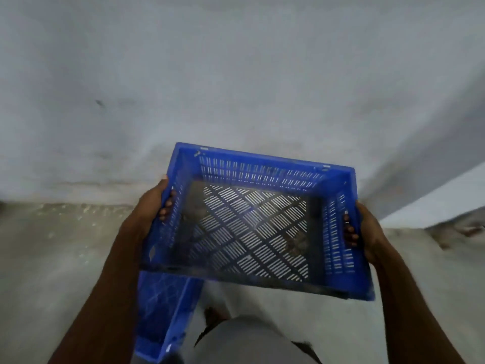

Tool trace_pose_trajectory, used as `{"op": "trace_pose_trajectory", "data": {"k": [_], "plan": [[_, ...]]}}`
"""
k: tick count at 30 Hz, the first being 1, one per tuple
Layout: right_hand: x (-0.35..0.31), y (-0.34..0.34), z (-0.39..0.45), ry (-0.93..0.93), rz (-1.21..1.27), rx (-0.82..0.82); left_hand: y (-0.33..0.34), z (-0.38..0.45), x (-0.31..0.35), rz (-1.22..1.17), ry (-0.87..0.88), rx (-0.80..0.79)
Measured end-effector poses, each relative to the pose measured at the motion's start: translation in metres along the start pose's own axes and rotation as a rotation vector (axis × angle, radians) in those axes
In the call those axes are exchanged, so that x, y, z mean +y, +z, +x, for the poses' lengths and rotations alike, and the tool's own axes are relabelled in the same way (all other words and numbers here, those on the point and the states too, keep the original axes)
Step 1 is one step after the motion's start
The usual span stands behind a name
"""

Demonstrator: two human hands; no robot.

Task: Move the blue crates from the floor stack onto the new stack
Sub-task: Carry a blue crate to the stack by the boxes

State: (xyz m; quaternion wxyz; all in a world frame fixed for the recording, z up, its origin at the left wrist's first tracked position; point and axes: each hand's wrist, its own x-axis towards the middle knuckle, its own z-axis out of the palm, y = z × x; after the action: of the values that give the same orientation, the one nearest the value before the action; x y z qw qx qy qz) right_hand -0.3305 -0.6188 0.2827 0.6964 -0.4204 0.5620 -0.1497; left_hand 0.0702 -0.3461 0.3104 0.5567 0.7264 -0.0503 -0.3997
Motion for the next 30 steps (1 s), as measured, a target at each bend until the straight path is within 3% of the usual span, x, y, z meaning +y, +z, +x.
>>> {"op": "trace_pose_trajectory", "data": {"k": [5,12,22,30], "plan": [[0.034,-0.183,-0.072,-0.024,0.195,0.257,0.197,-0.019,0.029,0.179,0.045,-0.29],[0.127,-0.408,-0.194,-0.054,0.463,0.578,0.494,-0.109,-0.002,0.398,0.092,-0.681],[0.242,-0.615,-0.327,-0.007,0.8,1.007,0.839,-0.269,-0.09,0.653,0.063,-1.136],[0.273,-0.789,-0.382,0.069,0.937,1.237,1.076,-0.391,-0.171,0.775,0.009,-1.315]]}}
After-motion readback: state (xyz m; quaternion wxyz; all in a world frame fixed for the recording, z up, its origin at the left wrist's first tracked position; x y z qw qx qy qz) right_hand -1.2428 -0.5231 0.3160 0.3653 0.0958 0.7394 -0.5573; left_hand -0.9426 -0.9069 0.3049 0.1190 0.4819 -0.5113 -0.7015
